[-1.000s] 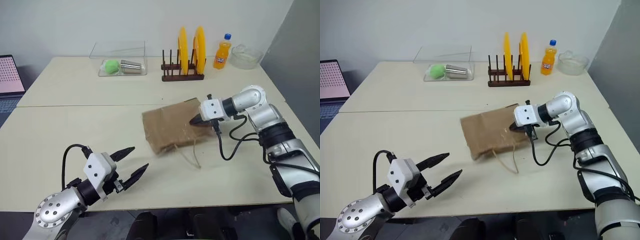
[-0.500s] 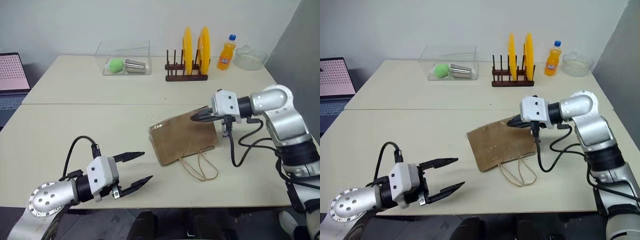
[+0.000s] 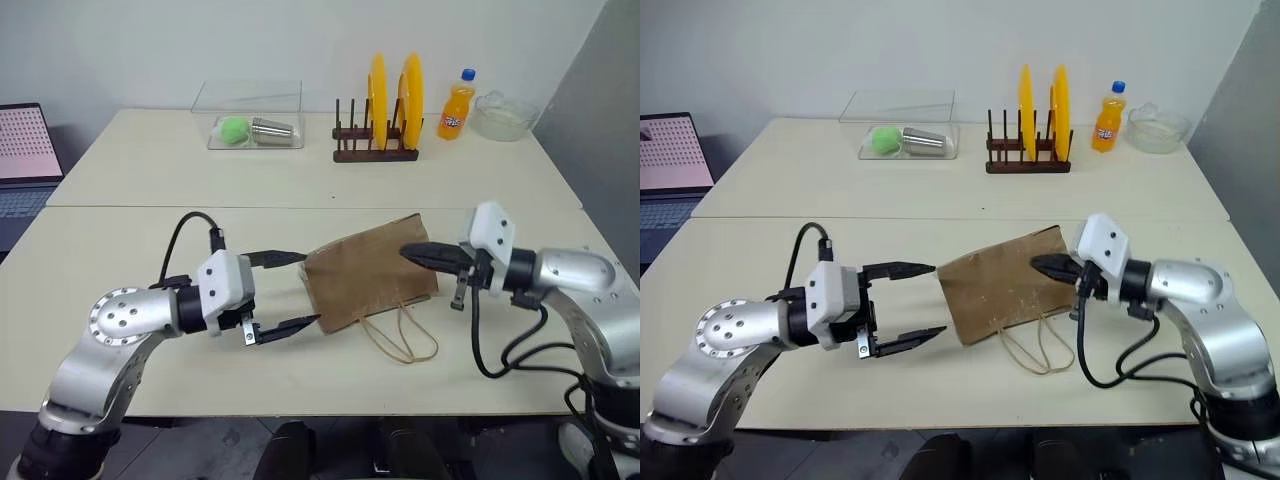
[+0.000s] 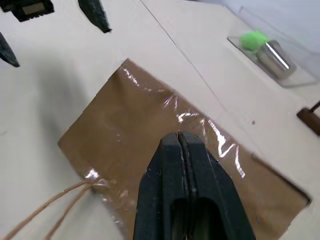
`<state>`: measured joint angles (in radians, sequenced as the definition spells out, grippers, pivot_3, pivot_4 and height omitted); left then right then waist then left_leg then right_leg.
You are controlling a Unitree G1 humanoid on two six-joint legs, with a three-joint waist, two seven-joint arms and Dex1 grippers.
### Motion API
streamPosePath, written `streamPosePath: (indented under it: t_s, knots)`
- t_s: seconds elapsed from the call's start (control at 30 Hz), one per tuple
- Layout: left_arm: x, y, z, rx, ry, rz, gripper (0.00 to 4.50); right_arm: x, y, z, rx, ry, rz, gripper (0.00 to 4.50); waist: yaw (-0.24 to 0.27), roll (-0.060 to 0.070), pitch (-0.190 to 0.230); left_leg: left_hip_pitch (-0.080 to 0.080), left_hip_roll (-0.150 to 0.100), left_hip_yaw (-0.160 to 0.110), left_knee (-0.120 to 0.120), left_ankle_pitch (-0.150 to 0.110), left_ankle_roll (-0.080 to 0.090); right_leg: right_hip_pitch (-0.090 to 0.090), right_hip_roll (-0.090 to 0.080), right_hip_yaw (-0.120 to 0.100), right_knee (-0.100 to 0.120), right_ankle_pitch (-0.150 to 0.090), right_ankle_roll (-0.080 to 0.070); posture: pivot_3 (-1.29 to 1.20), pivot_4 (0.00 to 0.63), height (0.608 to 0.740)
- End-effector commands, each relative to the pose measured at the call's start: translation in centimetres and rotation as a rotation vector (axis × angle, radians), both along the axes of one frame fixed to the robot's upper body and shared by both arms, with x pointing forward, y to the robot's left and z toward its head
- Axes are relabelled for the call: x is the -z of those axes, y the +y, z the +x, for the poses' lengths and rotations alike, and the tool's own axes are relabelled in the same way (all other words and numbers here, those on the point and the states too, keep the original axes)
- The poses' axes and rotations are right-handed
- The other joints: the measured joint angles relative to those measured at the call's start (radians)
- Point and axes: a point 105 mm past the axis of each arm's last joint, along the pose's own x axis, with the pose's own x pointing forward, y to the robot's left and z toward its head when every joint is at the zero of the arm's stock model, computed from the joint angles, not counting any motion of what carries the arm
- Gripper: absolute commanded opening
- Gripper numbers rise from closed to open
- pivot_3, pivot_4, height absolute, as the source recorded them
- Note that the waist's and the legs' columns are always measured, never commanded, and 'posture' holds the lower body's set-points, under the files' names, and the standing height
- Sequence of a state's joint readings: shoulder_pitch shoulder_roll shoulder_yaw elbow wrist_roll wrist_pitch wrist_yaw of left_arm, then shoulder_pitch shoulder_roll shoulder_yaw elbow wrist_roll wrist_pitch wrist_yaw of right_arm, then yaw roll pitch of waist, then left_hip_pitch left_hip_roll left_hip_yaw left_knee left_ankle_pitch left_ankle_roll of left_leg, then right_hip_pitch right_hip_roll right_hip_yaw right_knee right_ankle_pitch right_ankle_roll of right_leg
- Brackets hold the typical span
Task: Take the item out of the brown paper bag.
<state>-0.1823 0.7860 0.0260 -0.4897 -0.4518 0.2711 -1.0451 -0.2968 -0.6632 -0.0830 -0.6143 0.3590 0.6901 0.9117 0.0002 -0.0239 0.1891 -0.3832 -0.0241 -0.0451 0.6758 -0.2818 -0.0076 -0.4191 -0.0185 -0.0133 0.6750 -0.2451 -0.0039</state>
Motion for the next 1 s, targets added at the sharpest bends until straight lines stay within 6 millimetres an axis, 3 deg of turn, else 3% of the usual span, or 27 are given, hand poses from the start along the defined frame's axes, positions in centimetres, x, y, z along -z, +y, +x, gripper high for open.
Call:
streamPosePath:
  t_s: [0.03,0.3,0.43,0.53,0.77,1.0]
  knots:
    - [-0.2,-1.1,-0.3,0.102,-0.038,0.058,4.48,-0.6,-0.6,-1.6,0.049,-0.034,-0.001,0.0,0.0,0.0,0.0,0.0,0.0,0.0,0.0,0.0,0.0,0.0,0.0,0.0,0.0,0.0,0.0,0.0,0.15,0.74]
    - [0.9,-3.9,0.0,0.312,-0.122,0.189,4.48,2.2,-2.5,-5.1,0.171,0.095,-0.063,0.0,0.0,0.0,0.0,0.0,0.0,0.0,0.0,0.0,0.0,0.001,0.001,0.0,-0.001,0.0,0.001,0.0,0.15,0.74]
    - [1.5,-6.3,0.6,0.403,-0.178,0.206,4.48,3.4,-3.5,-6.7,0.247,0.16,-0.075,0.0,0.002,0.0,0.0,0.0,0.0,0.0,0.0,0.0,0.0,0.002,0.001,0.0,-0.002,0.0,0.002,0.0,0.15,0.74]
    - [2.1,-7.0,0.6,0.466,-0.197,0.239,4.5,3.7,-3.8,-7.7,0.277,0.189,-0.068,0.59,-0.001,-0.001,0.0,0.001,0.0,0.0,0.0,0.0,0.0,0.003,0.001,0.0,-0.003,0.0,0.002,0.0,0.15,0.74]
    - [4.0,-7.1,0.2,0.606,-0.258,0.335,4.5,4.0,-3.8,-8.5,0.284,0.212,-0.063,3.06,-0.002,0.0,0.0,0.002,0.0,0.0,0.0,0.0,0.0,0.004,0.002,0.0,-0.003,0.0,0.002,0.0,0.15,0.74]
    - [4.3,-8.9,1.3,0.572,-0.271,0.267,4.5,4.0,-3.3,-9.1,0.278,0.239,-0.053,3.06,0.001,0.0,0.0,0.001,0.001,-0.002,0.0,0.0,0.001,0.009,0.002,-0.002,-0.012,0.002,0.006,0.0,0.15,0.74]
